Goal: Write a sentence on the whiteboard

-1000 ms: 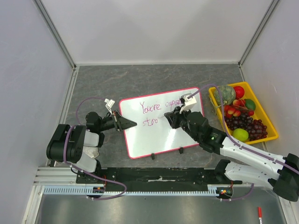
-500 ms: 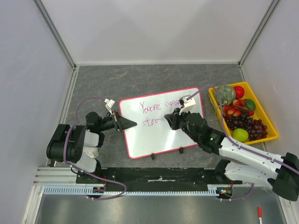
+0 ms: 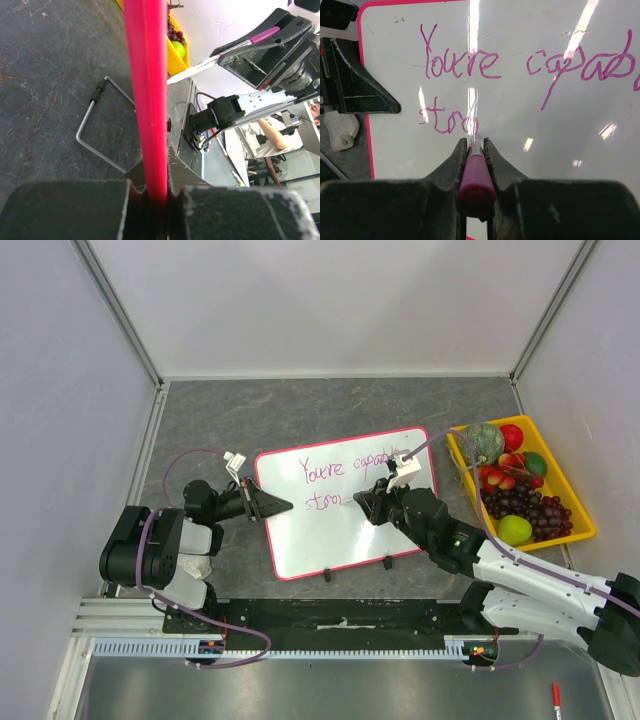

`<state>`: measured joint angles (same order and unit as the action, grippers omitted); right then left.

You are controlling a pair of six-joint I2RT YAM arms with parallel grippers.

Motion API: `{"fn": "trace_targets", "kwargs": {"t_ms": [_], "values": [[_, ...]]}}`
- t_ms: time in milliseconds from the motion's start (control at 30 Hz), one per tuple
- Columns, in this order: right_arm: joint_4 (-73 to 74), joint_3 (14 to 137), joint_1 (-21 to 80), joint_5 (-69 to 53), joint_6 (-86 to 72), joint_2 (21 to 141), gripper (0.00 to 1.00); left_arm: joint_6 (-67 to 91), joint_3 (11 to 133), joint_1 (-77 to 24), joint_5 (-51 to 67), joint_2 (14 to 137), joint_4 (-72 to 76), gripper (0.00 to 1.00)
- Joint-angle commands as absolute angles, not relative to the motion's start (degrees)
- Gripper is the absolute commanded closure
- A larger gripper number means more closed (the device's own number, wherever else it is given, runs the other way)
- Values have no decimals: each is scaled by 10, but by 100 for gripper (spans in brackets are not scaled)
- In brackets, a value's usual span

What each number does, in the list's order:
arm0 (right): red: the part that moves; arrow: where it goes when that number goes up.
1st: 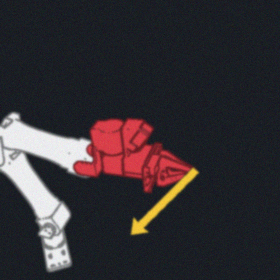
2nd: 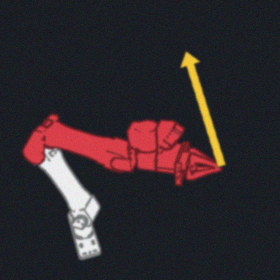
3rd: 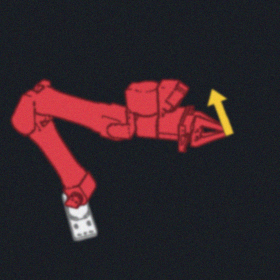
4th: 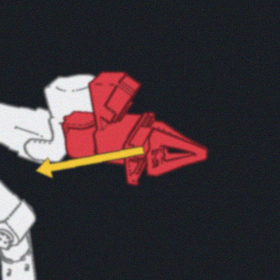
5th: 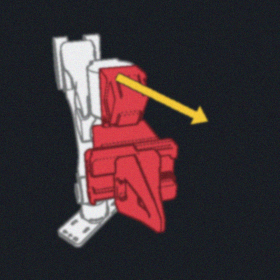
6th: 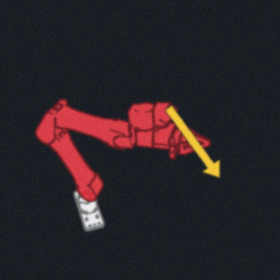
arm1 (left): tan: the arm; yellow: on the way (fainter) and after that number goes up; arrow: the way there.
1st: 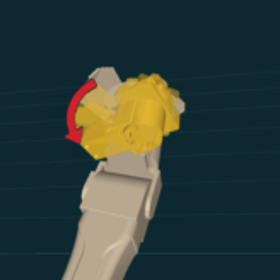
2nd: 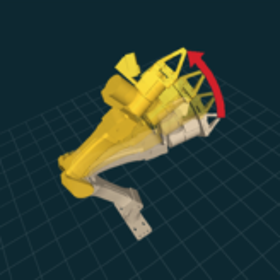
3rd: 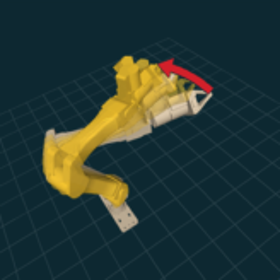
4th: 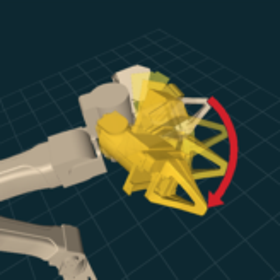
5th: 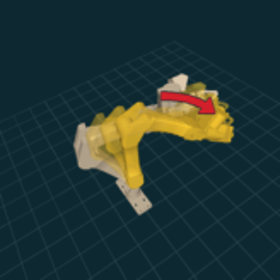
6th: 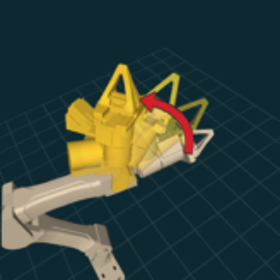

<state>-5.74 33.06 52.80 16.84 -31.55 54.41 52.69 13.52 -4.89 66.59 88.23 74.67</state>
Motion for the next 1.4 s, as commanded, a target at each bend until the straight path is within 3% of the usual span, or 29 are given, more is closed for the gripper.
{"fn": "trace_targets", "kwargs": {"t_ms": [0,1367], "values": [[-29,320,526,188,-312,544,100,491,127,-51,672,889,759,98],[-53,352,501,240,-311,557,100,491,127,-51,672,888,761,98]]}}
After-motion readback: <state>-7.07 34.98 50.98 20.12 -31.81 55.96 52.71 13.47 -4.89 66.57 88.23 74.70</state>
